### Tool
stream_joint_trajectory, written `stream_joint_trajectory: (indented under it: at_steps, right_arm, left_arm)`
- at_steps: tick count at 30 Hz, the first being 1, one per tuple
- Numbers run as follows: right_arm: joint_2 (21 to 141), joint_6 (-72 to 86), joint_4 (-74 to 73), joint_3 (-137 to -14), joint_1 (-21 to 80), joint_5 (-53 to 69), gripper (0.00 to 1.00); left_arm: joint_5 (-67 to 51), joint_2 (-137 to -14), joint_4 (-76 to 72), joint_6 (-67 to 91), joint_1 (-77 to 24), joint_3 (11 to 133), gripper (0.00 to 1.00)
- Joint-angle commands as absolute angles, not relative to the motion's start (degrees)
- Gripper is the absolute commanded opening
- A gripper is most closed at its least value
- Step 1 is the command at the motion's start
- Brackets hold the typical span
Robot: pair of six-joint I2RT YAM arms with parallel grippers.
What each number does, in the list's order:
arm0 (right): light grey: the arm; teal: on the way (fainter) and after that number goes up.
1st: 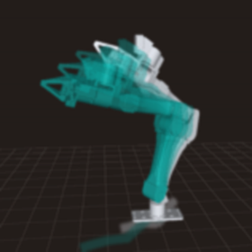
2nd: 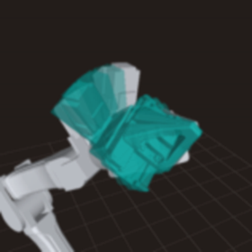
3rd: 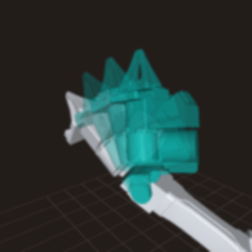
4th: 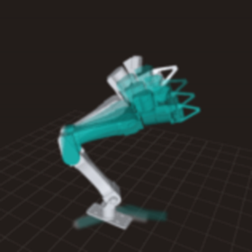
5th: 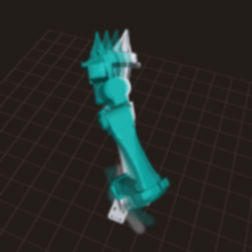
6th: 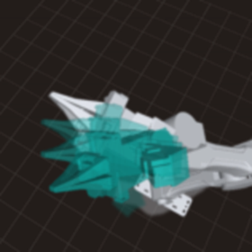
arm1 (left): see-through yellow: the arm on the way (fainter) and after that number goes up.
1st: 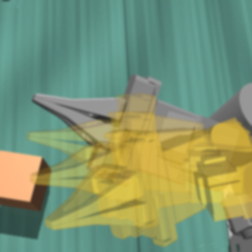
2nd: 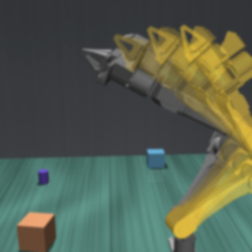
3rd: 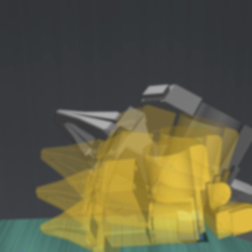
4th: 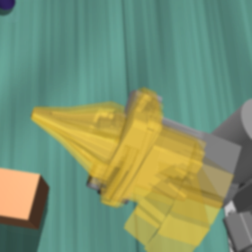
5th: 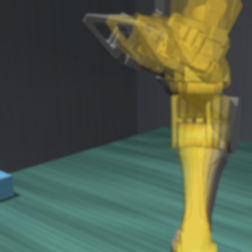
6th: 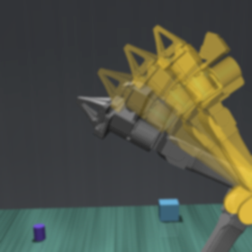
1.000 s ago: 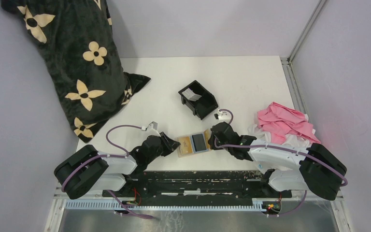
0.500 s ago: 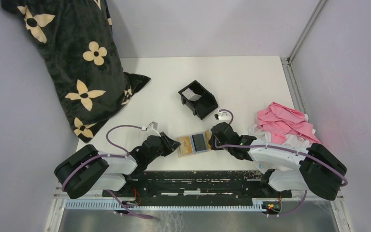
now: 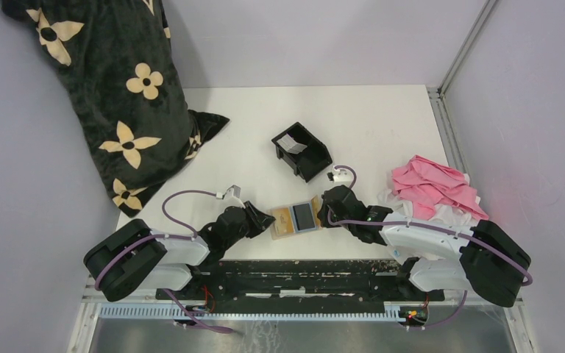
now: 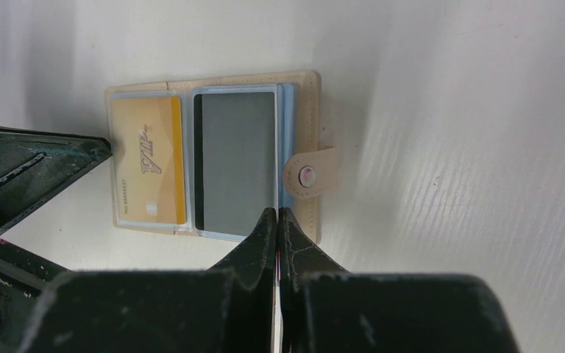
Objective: Put the credit cards into the card holder
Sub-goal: Turn over the card slot in the card holder.
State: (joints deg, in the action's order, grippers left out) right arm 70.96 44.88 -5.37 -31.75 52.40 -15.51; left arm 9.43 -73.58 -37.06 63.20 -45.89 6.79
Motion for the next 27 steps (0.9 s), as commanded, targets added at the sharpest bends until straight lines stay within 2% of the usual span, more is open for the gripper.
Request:
stream_joint_trajectory:
  at_steps: [1,27]
  right_arm:
    - [69.46,44.94,-4.54,-34.63,52.60,-15.65,0.01]
    - [71.91,47.59,-0.68,-32.67,52.60,-13.98,0.01]
  left_arm:
    - [10.81,-74.44,-38.49,64.48,-46.36,6.68,0.32]
    - [10.63,-74.86,-38.41,64.61,-47.00,7.11,0.32]
